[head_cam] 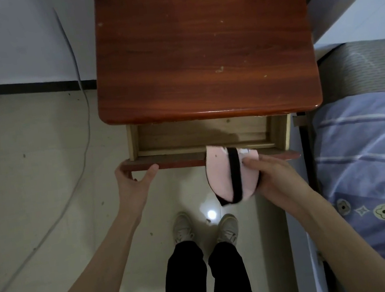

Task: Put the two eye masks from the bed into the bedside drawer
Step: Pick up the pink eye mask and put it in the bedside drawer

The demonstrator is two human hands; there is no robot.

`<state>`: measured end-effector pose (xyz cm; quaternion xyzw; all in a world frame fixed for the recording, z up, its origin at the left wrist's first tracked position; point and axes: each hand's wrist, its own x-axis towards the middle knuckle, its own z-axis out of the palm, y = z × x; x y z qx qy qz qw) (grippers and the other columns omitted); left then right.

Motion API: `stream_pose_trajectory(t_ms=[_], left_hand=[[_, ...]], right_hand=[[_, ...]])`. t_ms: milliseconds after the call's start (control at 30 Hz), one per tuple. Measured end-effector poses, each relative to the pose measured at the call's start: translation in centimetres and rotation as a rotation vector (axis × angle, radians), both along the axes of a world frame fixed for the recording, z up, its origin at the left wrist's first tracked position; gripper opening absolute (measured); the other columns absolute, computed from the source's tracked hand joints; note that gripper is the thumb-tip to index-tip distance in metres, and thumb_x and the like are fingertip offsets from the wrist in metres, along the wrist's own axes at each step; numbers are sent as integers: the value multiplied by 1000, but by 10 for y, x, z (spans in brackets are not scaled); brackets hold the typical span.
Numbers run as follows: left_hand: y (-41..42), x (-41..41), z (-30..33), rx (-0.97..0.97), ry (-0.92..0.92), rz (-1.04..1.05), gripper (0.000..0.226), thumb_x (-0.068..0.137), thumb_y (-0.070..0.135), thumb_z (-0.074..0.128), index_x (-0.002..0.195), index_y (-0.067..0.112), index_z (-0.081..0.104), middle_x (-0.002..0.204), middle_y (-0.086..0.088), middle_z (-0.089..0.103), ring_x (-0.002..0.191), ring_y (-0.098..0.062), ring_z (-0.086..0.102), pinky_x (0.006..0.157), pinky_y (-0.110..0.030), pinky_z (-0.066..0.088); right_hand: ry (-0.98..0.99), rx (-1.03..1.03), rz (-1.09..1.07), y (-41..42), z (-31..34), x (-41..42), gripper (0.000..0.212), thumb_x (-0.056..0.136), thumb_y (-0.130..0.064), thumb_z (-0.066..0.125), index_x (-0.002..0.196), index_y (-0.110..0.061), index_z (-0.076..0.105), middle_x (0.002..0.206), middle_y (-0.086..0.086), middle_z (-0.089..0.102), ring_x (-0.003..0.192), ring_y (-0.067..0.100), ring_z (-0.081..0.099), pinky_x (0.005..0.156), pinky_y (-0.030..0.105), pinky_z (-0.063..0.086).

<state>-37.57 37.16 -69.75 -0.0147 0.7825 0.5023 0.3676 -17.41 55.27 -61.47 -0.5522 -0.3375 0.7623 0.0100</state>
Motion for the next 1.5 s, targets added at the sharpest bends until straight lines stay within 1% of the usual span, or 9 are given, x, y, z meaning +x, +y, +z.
stream_pose_trajectory(t_ms=[133, 300, 467, 567, 700, 967, 1133, 1233, 1500], left_hand=[[-1, 4, -4, 31, 18, 41, 63, 70, 24, 76, 118, 13, 37, 122, -4, 49, 112, -11, 47, 95, -24, 38], [-3, 6, -8, 66, 27, 50, 58, 72, 23, 74, 115, 24, 34, 119, 3, 46, 113, -8, 44, 89, -16, 36], [-4, 6, -13, 64, 23, 51, 61, 72, 23, 73, 117, 24, 32, 117, 12, 47, 107, 5, 45, 73, 5, 33], [-4, 7, -14, 70, 19, 50, 60, 72, 23, 74, 115, 26, 32, 108, 23, 45, 93, 25, 43, 67, 10, 32], [-5, 7, -16, 77, 5, 55, 65, 72, 24, 74, 121, 21, 32, 110, 21, 45, 100, 16, 42, 65, 11, 29], [-11, -15, -2, -48, -89, -117, 71, 76, 36, 68, 132, 18, 27, 133, 1, 43, 118, -7, 42, 93, -21, 32], [-21, -24, 42, -392, -180, -616, 64, 88, 42, 48, 139, 11, 24, 146, -9, 36, 131, -23, 37, 104, -28, 29], [-19, -11, 85, -472, 10, -940, 60, 91, 36, 46, 140, 10, 24, 147, -13, 34, 132, -27, 36, 105, -29, 28], [22, 61, 228, -26, 669, -1148, 53, 87, 29, 55, 132, 8, 39, 140, -16, 43, 132, -28, 36, 108, -39, 29]], right_hand=[[22, -62, -78, -5, -11, -63, 39, 84, -6, 54, 123, -1, 52, 124, 18, 59, 115, 32, 55, 94, 40, 48], [-8, -58, -101, -11, -27, -127, 30, 87, -4, 53, 116, -5, 55, 97, 5, 64, 88, 19, 60, 76, 31, 51], [-113, 91, -143, -10, -55, -150, 17, 81, 4, 60, 93, -7, 59, 114, 15, 64, 99, 26, 61, 88, 36, 51], [-160, 112, -118, -11, -71, -161, 26, 79, 4, 63, 102, -6, 59, 117, 15, 64, 104, 27, 61, 92, 38, 52], [-235, 192, -14, -14, -89, -175, 16, 81, -2, 63, 94, -9, 59, 117, 17, 65, 104, 27, 61, 95, 42, 51], [-385, 747, 584, -27, -67, -144, 32, 86, -16, 51, 117, -9, 56, 113, 17, 66, 103, 34, 60, 85, 38, 49], [-381, 790, 728, -49, -11, -89, 53, 91, -21, 49, 141, -16, 33, 130, 17, 55, 115, 33, 55, 100, 45, 45], [-370, 846, 778, -64, 34, -48, 57, 92, -27, 49, 143, -16, 27, 146, 13, 41, 133, 30, 39, 108, 39, 32], [-703, 1061, 701, -98, 166, 88, 66, 90, -49, 40, 146, -26, 14, 157, 4, 20, 143, 21, 21, 117, 44, 14]])
